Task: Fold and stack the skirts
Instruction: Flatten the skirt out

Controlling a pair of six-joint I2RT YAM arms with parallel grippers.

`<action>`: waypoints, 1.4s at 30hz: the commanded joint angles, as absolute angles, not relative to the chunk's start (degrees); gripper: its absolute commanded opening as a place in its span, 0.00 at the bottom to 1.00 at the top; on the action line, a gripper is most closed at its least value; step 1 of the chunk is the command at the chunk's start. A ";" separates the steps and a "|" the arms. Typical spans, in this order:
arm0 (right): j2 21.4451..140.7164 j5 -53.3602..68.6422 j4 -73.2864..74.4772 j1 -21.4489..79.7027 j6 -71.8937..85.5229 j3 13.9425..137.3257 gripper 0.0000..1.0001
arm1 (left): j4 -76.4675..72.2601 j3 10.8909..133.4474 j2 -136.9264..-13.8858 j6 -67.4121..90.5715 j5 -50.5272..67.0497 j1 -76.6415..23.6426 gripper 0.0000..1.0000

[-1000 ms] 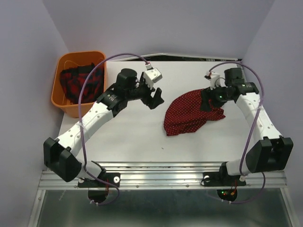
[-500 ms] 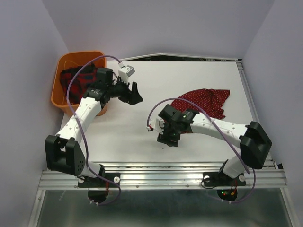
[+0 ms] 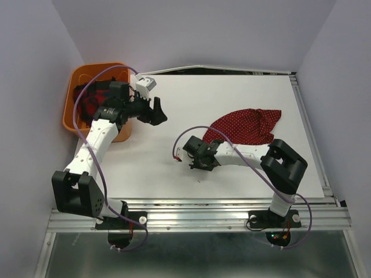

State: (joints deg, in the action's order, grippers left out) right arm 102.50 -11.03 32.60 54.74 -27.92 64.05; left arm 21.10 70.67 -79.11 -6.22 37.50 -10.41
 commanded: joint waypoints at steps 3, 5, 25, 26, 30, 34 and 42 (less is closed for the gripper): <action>100.57 -16.09 28.47 55.28 -29.61 67.75 0.01 | 20.48 72.16 -75.85 -7.47 36.91 -8.79 0.82; 97.84 -15.12 28.65 55.28 -33.55 71.34 0.01 | 20.30 72.16 -74.98 -7.64 37.00 -8.18 0.82; 76.33 -8.79 50.80 47.66 -35.33 76.28 0.01 | 13.97 67.76 -67.59 -14.05 35.50 -4.57 0.86; 74.46 -8.62 49.84 42.85 -36.38 72.20 0.01 | 14.32 67.24 -68.37 -14.76 36.46 -4.57 0.86; 69.62 -9.05 45.37 35.61 -37.45 56.92 0.01 | 15.82 65.83 -70.83 -18.09 38.40 -5.01 0.86; 71.89 -7.48 42.19 35.60 -33.41 52.47 0.01 | 20.12 65.30 -74.17 -24.07 36.39 -10.53 0.81; 76.90 -1.76 43.33 34.98 -28.74 58.09 0.01 | 22.41 58.90 -72.61 -31.09 35.16 -22.84 0.73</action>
